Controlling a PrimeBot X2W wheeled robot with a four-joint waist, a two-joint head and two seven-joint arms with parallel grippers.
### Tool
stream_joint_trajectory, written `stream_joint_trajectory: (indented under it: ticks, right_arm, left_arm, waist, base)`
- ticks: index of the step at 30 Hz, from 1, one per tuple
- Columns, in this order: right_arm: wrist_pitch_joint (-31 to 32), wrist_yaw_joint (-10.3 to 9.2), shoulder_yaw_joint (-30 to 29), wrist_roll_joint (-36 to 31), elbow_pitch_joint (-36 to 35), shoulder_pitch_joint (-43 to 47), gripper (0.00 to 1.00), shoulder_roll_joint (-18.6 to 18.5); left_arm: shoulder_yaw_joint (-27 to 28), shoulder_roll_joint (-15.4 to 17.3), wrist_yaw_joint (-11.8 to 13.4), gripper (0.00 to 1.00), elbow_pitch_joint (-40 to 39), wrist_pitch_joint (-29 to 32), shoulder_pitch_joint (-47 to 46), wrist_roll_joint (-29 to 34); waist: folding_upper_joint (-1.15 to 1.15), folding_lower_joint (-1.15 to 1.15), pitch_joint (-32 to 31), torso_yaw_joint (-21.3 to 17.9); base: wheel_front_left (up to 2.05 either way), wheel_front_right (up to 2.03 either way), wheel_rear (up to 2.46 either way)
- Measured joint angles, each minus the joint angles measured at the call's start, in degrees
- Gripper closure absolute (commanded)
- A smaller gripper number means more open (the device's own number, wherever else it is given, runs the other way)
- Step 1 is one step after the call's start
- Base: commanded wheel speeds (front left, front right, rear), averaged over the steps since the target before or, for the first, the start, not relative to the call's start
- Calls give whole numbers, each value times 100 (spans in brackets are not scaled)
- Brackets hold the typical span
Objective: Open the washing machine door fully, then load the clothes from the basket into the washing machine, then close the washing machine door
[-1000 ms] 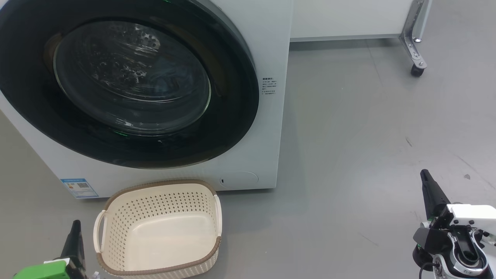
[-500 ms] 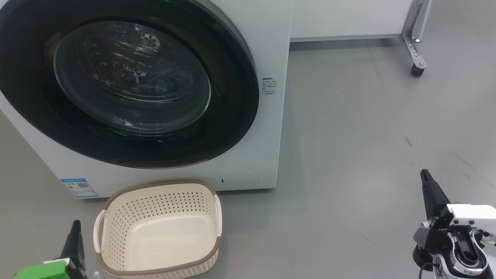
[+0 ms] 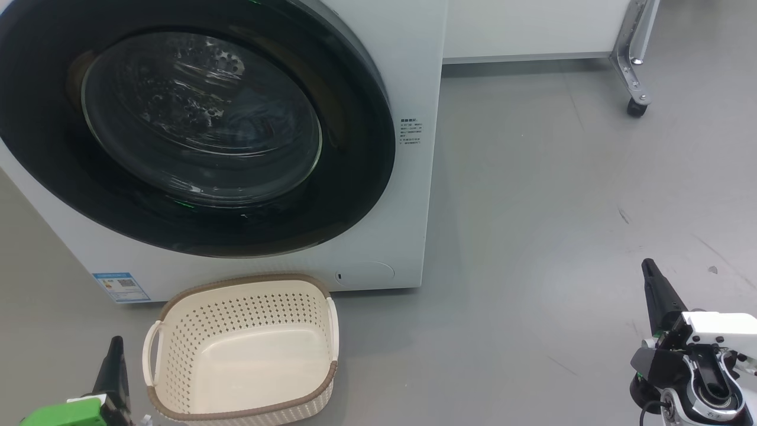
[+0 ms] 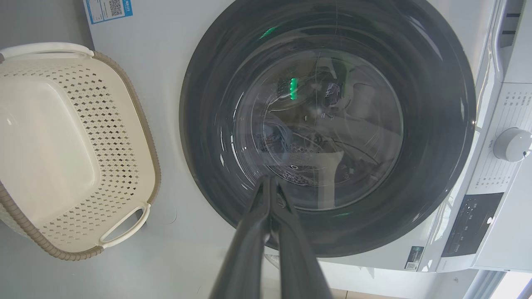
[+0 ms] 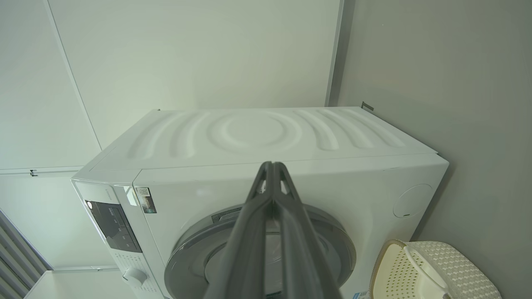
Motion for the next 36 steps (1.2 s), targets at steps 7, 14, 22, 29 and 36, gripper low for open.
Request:
stream_joint_trajectory:
  ticks: [7,14,22,29,36]
  right_arm:
    - [0,0,0,0,0,0,100,1]
    - [0,0,-1,0,0,0,100,1]
    - [0,0,-2,0,0,0,100,1]
    - [0,0,-3,0,1,0,100,1]
    - [0,0,-3,0,1,0,100,2]
  left_arm:
    - [1,0,0,100,0,1,0,0]
    - [1,-1,0,100,1,1,-1,0]
    - [2,-1,0,100,2,1,-1,0]
    - [2,-1,0,100,3,1,-1,0]
    - [3,-1,0,100,4,1,-1,0]
  waist:
    - [0,0,0,0]
    - [0,0,0,0]
    - [0,0,0,0]
    - [0,0,0,0]
    - [0,0,0,0]
  base:
    - [0,0,0]
    - [0,0,0]
    - [0,0,0]
    - [0,0,0]
    - [0,0,0]
